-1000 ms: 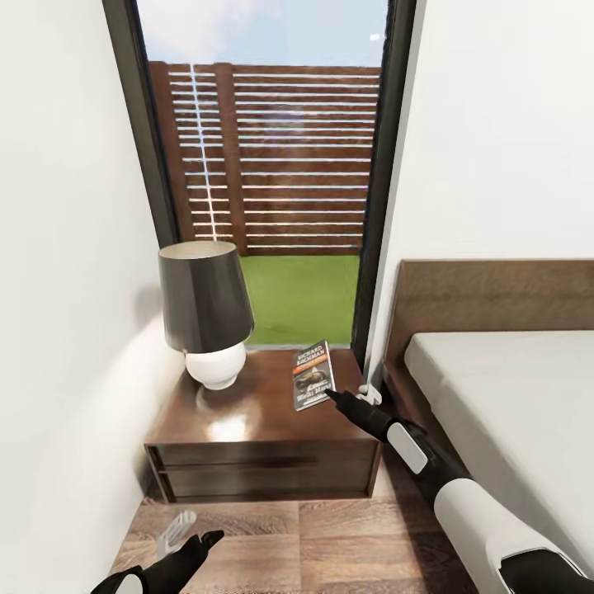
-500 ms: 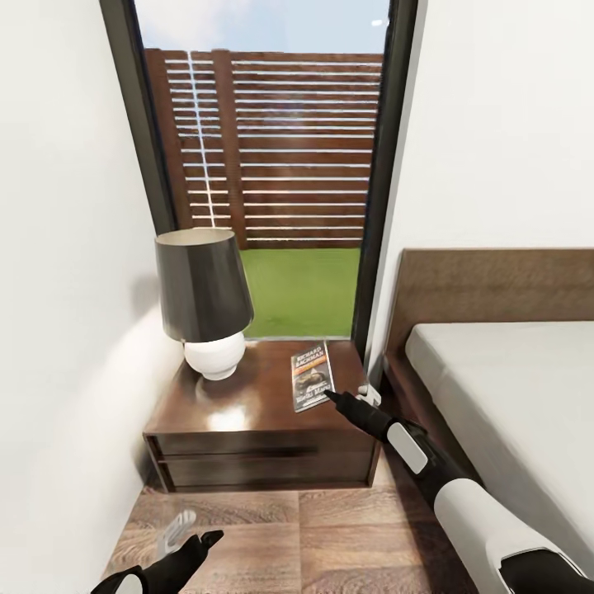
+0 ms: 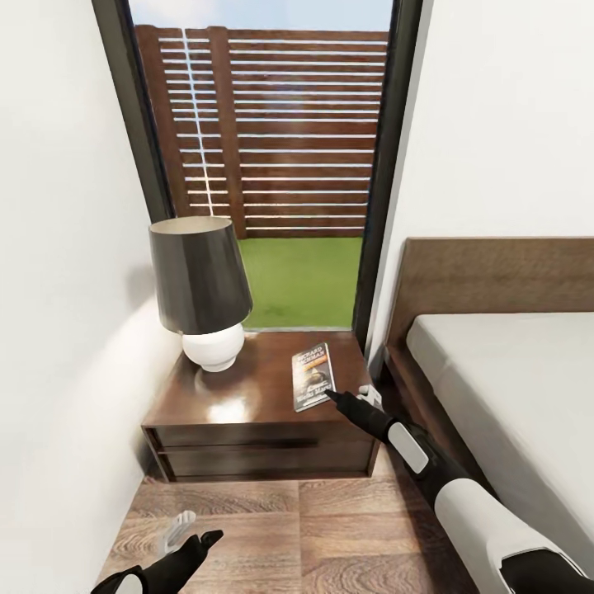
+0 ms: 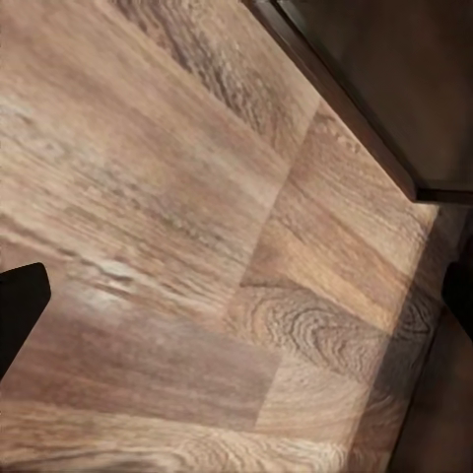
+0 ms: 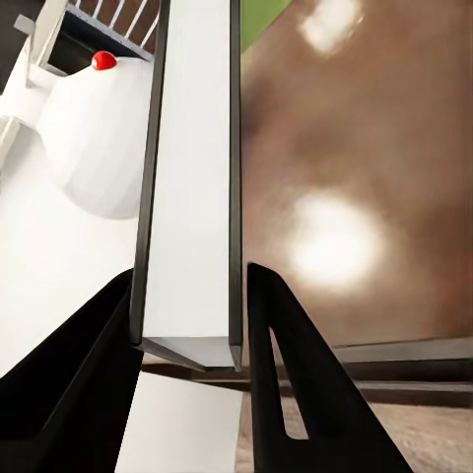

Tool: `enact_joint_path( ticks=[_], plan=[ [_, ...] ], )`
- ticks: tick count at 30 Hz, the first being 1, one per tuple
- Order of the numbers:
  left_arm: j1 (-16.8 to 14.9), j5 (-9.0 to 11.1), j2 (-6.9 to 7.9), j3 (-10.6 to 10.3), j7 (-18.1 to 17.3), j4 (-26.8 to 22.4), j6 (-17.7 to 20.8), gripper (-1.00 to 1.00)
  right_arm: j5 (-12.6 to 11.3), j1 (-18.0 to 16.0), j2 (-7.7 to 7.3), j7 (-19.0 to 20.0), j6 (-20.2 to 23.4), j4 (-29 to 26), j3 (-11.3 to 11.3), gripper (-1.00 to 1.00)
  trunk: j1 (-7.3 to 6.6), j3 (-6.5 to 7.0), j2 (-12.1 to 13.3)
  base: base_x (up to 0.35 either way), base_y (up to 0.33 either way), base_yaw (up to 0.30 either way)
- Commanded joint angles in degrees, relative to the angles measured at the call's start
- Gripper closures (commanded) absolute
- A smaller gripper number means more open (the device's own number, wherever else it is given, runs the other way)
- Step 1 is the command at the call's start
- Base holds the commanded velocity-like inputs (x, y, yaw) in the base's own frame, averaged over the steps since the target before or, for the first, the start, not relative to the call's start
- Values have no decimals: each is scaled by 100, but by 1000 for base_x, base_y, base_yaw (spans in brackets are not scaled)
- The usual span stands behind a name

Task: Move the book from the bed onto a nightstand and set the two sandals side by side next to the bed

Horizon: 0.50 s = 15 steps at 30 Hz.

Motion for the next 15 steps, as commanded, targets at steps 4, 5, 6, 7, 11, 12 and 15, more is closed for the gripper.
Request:
enact_joint_path(
  ticks=[4,5,6,7,11,12,15],
  plan=[
    [-2,-10,8,18,-31,-2,28,-100,-62,-7,-15,0,21,-2,24,100,-1,-5,-2,4,0,0],
    [-2,-10,8,18,-31,-2,28,-100,-62,-7,-15,0,21,-2,24,100,-1,-5,-2,17,0,0],
    [-2,-24,12,12,-38,-2,20,-100,-67,-7,-19,1,21,-2,23,100,-1,-5,-2,103,0,0],
    [0,-30,14,8,-39,-2,18,-100,-68,-8,-23,2,21,-2,21,100,-1,-5,-2,148,0,0],
    [3,-42,20,1,-41,-2,6,-100,-71,-8,-30,2,21,-2,17,100,-1,-5,-2,196,0,0],
    [4,-44,25,1,-42,-2,0,-100,-72,-8,-31,2,21,-2,17,100,-1,-5,-2,255,0,0],
    [5,-49,41,0,-43,-2,-25,-100,-73,-9,-32,3,21,-2,15,100,-1,-5,-2,274,0,0]
  ],
)
